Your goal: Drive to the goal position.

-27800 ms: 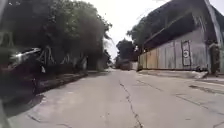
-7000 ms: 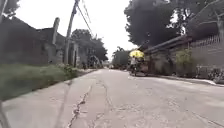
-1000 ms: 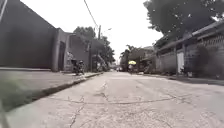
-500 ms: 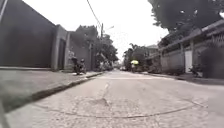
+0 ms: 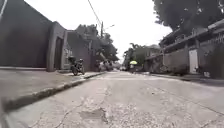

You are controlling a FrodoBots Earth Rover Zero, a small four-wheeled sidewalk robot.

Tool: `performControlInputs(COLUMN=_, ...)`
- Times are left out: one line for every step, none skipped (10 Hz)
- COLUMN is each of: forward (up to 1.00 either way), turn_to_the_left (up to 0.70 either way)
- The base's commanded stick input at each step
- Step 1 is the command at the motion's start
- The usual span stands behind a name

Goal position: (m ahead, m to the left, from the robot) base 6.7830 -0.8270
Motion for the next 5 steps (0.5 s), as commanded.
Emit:
performControlInputs(forward=1.00, turn_to_the_left=-0.20)
performControlInputs(forward=1.00, turn_to_the_left=-0.06)
performControlInputs(forward=1.00, turn_to_the_left=-0.13)
performControlInputs(forward=1.00, turn_to_the_left=-0.21)
performControlInputs(forward=1.00, turn_to_the_left=-0.10)
